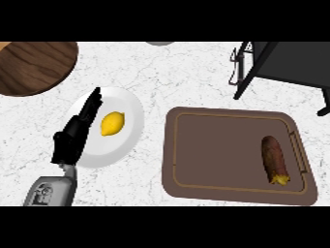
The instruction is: Pick the cupcake from the tray and place it in the tiered shelf
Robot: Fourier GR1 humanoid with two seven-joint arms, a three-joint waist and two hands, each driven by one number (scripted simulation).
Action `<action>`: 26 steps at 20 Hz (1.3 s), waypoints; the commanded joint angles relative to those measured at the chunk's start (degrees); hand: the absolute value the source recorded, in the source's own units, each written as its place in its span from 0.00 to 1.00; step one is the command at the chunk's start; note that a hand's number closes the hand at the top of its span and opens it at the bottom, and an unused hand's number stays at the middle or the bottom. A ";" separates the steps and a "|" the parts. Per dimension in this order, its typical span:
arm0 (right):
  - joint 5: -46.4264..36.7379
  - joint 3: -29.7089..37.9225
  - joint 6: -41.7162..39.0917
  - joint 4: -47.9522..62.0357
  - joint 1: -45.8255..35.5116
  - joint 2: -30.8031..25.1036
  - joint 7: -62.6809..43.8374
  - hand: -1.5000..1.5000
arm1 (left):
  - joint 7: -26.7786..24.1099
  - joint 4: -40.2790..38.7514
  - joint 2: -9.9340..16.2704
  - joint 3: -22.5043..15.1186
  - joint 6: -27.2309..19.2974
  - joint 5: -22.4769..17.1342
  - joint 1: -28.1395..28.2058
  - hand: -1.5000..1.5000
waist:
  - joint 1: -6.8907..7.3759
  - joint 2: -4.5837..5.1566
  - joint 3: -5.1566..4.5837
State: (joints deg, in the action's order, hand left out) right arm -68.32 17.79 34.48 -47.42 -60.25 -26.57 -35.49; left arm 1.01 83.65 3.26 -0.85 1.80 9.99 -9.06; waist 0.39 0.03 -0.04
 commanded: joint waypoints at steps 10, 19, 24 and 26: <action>14.83 4.30 -0.44 -7.63 2.61 -1.07 5.06 0.00 | 4.43 4.74 -0.20 -0.79 0.16 0.00 0.23 0.50 | 0.30 0.00 0.08; 18.33 4.88 -1.09 -17.56 1.26 -0.78 0.29 0.00 | -1.07 -1.27 0.28 0.68 0.46 -0.19 0.07 0.50 | -0.05 0.02 0.03; 19.39 9.34 0.48 -26.95 2.04 -3.92 -5.54 0.00 | 1.49 -1.41 1.07 2.16 0.76 -1.15 -2.66 0.50 | -1.19 -0.37 0.01; 19.91 10.61 -2.63 -30.31 3.70 -5.99 -9.04 0.00 | 0.65 -0.45 -0.48 1.00 -0.44 -0.48 0.24 0.50 | -1.10 -0.41 0.01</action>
State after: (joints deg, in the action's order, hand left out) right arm -48.60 26.21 33.41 -72.02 -58.20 -30.19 -39.48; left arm 1.25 82.71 3.67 0.40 2.29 9.29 -9.65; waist -0.37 -0.23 -0.03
